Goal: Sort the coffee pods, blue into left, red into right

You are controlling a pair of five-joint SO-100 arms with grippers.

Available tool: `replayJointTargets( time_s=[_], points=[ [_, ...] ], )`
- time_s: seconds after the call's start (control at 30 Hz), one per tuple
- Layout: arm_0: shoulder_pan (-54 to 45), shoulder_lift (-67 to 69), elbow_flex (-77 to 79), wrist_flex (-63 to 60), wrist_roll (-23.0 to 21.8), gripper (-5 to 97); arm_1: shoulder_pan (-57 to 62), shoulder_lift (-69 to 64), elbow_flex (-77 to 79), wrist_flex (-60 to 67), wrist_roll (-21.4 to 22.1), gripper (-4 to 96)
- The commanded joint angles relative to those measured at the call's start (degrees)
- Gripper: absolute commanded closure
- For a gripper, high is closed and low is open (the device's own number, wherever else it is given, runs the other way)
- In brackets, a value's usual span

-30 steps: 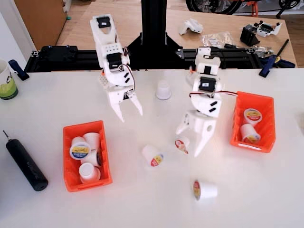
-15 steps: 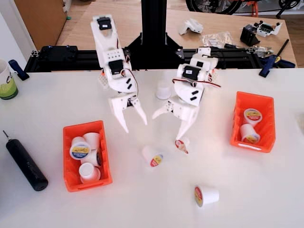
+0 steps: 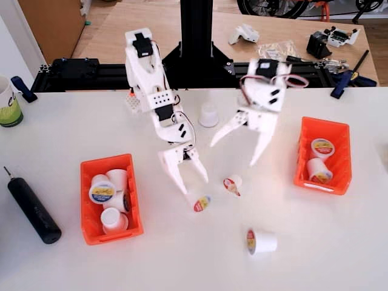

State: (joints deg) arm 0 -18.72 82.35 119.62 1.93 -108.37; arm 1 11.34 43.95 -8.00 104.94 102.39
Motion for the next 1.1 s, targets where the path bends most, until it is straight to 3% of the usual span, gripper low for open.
replayJointTargets(
  time_s=[0.0,0.23,0.37,0.43,0.6,0.77,0.9,1.07],
  points=[
    [-0.53,-0.44,-3.69,-0.97,0.26,65,-2.9,12.13,10.02,0.62,3.96,50.7],
    [-0.62,-4.75,-8.44,-0.97,0.35,66,-8.7,28.21,29.71,0.62,13.27,51.8],
    [-1.23,-9.32,-13.27,-1.05,-0.62,70,-13.27,40.96,45.0,0.62,22.06,52.8],
    [-1.49,-10.99,-14.94,-1.93,-0.53,71,-14.15,44.74,48.87,0.62,23.47,53.3],
    [-2.46,-11.43,-17.58,0.35,0.79,77,-13.89,47.55,49.75,0.53,19.6,53.2],
    [-4.57,-10.81,-26.28,11.6,7.29,78,-14.06,47.64,47.11,-0.09,14.15,53.0],
    [-8.17,-10.63,-36.83,21.88,16.52,77,-12.13,47.64,44.21,-2.2,4.13,53.4],
    [-13.1,-10.55,-42.8,27.16,24.79,77,-7.47,47.64,41.84,-6.68,-14.06,52.2]
  ],
)
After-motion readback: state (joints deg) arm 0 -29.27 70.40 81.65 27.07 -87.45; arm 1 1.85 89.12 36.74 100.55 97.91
